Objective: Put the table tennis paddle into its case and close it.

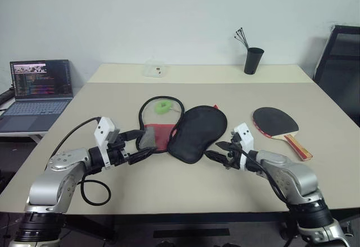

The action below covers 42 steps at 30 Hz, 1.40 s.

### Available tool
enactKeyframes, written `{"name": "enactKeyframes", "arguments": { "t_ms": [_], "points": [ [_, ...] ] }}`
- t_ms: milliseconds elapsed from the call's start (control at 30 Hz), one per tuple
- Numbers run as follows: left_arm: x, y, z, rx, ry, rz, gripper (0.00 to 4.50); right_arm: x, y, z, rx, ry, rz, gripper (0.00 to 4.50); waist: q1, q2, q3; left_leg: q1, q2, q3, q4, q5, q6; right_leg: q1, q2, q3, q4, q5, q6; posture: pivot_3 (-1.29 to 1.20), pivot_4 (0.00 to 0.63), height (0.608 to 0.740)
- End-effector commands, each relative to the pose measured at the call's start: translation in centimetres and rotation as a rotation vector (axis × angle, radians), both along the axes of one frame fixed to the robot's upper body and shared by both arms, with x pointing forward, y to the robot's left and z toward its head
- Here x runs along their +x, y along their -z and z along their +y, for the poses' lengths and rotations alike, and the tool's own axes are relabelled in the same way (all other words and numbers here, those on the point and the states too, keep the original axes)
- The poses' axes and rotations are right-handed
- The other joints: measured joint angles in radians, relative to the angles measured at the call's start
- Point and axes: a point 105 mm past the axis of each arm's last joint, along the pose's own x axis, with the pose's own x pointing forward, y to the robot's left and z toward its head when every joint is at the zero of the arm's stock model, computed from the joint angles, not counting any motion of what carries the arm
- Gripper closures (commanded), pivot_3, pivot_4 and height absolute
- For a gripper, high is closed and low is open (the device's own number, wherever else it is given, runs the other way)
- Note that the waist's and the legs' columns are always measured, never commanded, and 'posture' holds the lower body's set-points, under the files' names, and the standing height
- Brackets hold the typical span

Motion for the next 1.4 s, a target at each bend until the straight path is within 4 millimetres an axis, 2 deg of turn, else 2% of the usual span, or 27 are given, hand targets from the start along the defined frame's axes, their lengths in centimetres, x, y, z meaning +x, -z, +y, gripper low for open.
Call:
{"name": "enactKeyframes", "arguments": {
  "t_ms": [33,200,400,767,900,1000,1167,1333,1367,1400],
  "points": [
    [0.1,-1.8,1.0,0.032,-0.009,-0.072,0.00,1.0,-1.1,0.8,0.011,0.029,-0.044,0.03,-0.002,0.000,0.000,0.000,0.000,0.000,0.000,0.000,0.000,0.000,0.000,0.000,0.000,0.000,0.000,0.00,0.150,0.740],
    [0.3,-1.9,1.1,0.042,-0.009,-0.083,0.00,2.3,0.2,1.1,-0.009,0.112,0.011,0.03,-0.005,0.000,0.000,0.000,0.001,0.005,-0.001,0.000,0.000,-0.001,0.000,0.001,0.001,0.000,0.000,0.00,0.150,0.740],
    [0.1,-1.7,1.1,0.056,-0.008,-0.087,0.00,2.5,1.4,2.0,-0.026,0.125,0.069,0.03,-0.012,-0.001,-0.001,0.000,0.001,0.007,-0.001,0.000,0.000,-0.002,0.000,0.003,0.002,0.001,0.000,0.00,0.150,0.740],
    [0.1,-1.3,0.9,0.065,0.000,-0.091,0.00,1.8,-0.1,7.1,0.051,-0.018,0.062,0.03,-0.017,-0.002,-0.001,0.000,0.002,0.008,-0.001,0.000,0.000,-0.007,0.001,0.005,0.007,0.001,0.000,0.00,0.150,0.740],
    [0.1,-1.3,0.6,0.063,0.005,-0.096,0.00,2.3,-0.4,7.9,0.036,-0.020,0.030,0.03,-0.017,-0.002,-0.001,0.000,0.002,0.009,0.000,0.000,0.000,-0.009,0.001,0.006,0.011,0.001,0.000,0.00,0.150,0.740],
    [0.1,-1.2,0.5,0.059,0.008,-0.099,0.00,2.9,-0.3,7.5,0.028,0.017,0.020,0.62,-0.017,-0.002,-0.002,0.000,0.002,0.009,0.000,0.000,0.000,-0.009,0.001,0.006,0.011,0.001,0.000,0.00,0.150,0.740],
    [-0.1,-1.0,0.2,0.056,0.020,-0.099,0.00,3.7,0.0,5.8,0.038,0.079,0.050,2.41,-0.016,-0.003,-0.002,0.000,0.002,0.009,0.000,0.000,0.000,-0.009,0.001,0.007,0.011,0.001,0.000,0.00,0.150,0.740],
    [-0.6,-0.8,-1.3,0.056,0.082,-0.093,0.00,3.4,0.9,3.5,0.032,0.109,0.115,4.19,-0.016,-0.003,-0.002,0.000,0.002,0.010,0.000,0.000,0.000,-0.009,0.001,0.007,0.011,0.001,0.000,0.00,0.150,0.740],
    [-0.7,-0.7,-1.6,0.056,0.097,-0.090,0.00,3.1,1.1,3.1,0.026,0.103,0.127,4.47,-0.015,-0.003,-0.002,0.000,0.002,0.010,0.000,0.000,0.000,-0.009,0.001,0.007,0.011,0.001,0.000,0.00,0.150,0.740],
    [-0.8,-0.7,-1.9,0.056,0.106,-0.088,0.00,2.9,1.2,2.8,0.022,0.098,0.135,4.47,-0.015,-0.003,-0.002,0.000,0.002,0.010,0.000,0.000,0.000,-0.009,0.001,0.007,0.011,0.001,0.000,0.00,0.150,0.740]
  ]
}}
